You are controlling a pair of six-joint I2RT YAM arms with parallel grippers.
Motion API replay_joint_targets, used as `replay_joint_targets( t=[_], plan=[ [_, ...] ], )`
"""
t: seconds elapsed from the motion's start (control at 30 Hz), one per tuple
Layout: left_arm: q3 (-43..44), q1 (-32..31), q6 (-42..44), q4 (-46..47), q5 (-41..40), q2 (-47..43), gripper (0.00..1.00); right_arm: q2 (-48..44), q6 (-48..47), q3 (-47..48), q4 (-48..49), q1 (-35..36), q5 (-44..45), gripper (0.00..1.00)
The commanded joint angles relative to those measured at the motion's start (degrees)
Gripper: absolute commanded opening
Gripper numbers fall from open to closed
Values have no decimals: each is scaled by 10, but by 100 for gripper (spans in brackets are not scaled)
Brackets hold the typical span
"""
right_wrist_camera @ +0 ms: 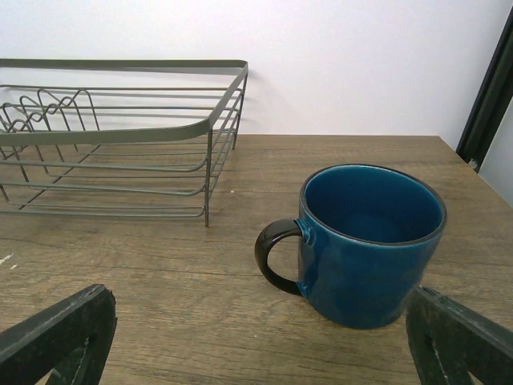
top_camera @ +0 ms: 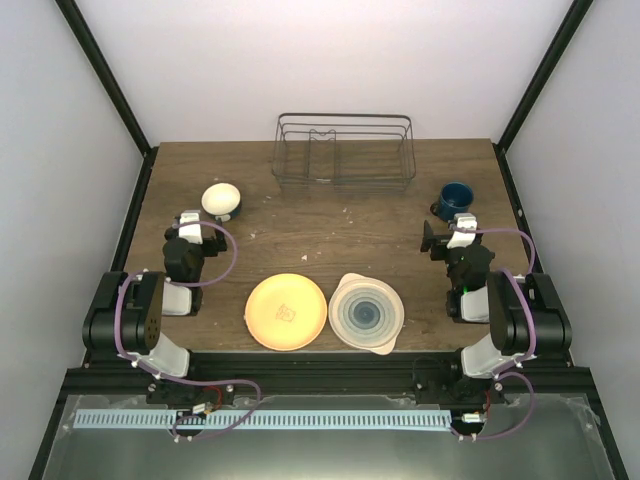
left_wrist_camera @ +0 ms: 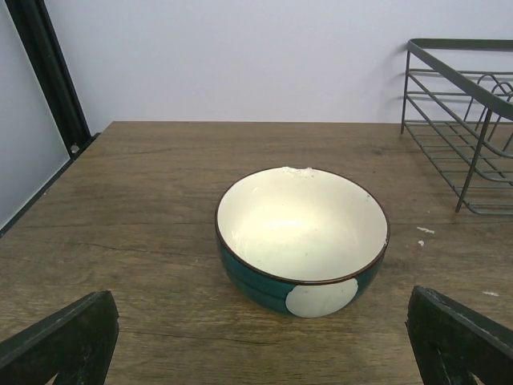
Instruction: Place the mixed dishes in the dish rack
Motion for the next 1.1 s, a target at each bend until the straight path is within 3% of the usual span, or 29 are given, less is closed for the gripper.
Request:
replay_joint_targets(
  t=[0.0, 0.57, 0.67, 0.8, 0.9, 1.07],
  plan=[
    [7, -2, 3, 22, 12, 3, 100, -2, -2, 10, 18, 5, 0, 100],
    [9, 1, 4, 16, 27, 3, 100, -1, -5, 12, 17, 5, -3, 100],
    [11, 1, 4, 15, 25, 2, 100, -16, -8, 35, -29, 10, 11, 100],
    [37, -9, -3, -80, -38, -55, 92, -49, 6, 212, -351, 46, 86, 100],
    [66, -38, 15, -184, -91, -125, 89, -46, 12, 334, -502, 98, 171, 100],
    [136, -66, -22, -386, -65, -237, 100, 32, 75, 591, -782, 184, 206, 100]
  ],
)
